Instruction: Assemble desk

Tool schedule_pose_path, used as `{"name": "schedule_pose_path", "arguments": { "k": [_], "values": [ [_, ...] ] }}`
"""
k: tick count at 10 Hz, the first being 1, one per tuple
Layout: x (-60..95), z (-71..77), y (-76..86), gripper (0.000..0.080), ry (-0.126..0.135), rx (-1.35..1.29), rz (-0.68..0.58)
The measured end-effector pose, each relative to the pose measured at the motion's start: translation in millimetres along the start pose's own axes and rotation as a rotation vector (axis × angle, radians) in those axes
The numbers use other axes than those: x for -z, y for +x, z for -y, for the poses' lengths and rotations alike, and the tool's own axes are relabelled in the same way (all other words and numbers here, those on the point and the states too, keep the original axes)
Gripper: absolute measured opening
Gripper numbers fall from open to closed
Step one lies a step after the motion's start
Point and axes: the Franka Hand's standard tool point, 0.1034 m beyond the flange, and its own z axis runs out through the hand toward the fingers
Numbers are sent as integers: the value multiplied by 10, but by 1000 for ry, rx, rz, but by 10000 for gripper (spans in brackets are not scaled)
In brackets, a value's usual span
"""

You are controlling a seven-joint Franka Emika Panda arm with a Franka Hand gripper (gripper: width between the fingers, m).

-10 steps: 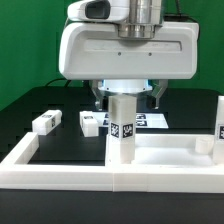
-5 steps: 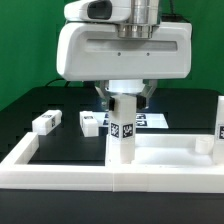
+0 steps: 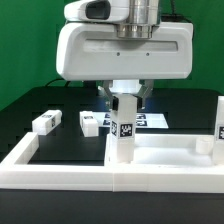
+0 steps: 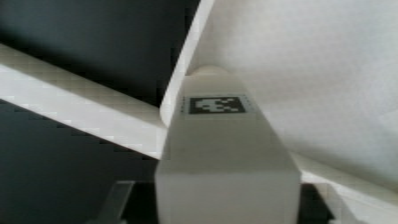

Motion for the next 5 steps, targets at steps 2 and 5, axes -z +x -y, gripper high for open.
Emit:
{"name": "schedule_pose_path", "arguments": {
  "k": [2,5],
  "values": [
    [2,-1,-10,288,3,-263,5],
    [6,-30,-19,291,1,-544,3]
  ]
}}
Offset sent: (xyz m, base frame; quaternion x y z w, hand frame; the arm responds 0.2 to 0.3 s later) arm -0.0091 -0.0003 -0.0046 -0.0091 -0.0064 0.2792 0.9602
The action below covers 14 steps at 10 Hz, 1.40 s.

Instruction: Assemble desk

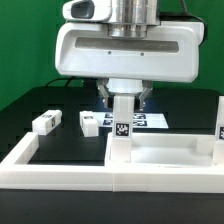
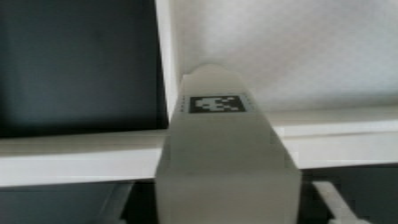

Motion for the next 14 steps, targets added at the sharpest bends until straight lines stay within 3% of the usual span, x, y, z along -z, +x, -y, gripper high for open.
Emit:
{"name": "schedule_pose_path", "arguments": {
  "k": [7,10,11,13,14],
  "values": [
    [3,-83,-7,320,-17,-488,4],
    [8,-105,-14,324,-24,-538,5],
    [3,-99,-14,375,-23,-539,5],
    [76,-82,4,606,-15,-445,-2],
    [153,-36,15,606,-10,-401,-11]
  ]
}}
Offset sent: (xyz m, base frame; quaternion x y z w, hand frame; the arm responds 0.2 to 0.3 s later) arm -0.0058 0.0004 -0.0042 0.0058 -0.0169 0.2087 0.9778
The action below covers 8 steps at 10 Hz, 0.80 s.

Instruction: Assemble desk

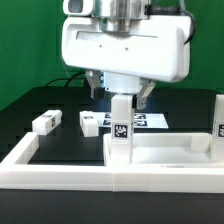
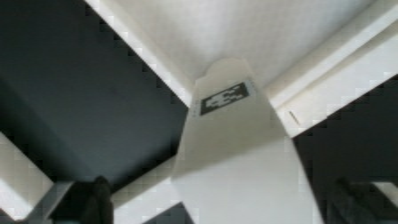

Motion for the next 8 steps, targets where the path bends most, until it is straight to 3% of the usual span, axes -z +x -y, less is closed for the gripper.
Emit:
{"name": "schedule_pose_path", "arguments": {
  "k": [1,4,8],
  "values": [
    [58,32,-6,642,6,133,-6],
    [263,123,-61,649,21,357,-24],
    [222,117,-70,649,19,373,-22]
  ]
}}
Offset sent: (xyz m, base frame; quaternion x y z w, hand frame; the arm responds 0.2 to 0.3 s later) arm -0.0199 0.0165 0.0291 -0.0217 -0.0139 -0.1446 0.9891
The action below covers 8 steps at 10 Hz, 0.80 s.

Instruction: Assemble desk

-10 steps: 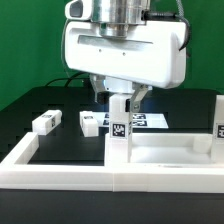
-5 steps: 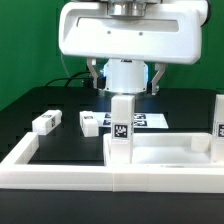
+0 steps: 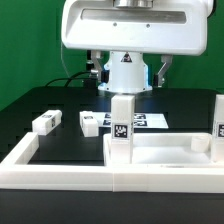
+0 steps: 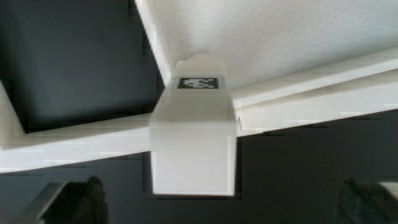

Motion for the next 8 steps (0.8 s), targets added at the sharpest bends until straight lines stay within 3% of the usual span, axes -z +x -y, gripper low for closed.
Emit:
{"name": "schedule_pose_path", "arguments": {
  "k": [3,8],
  "values": [
    [-92,330,-398,649,12,-219,-7],
    [-105,318,-398,649,10,-208,-2]
  ]
}}
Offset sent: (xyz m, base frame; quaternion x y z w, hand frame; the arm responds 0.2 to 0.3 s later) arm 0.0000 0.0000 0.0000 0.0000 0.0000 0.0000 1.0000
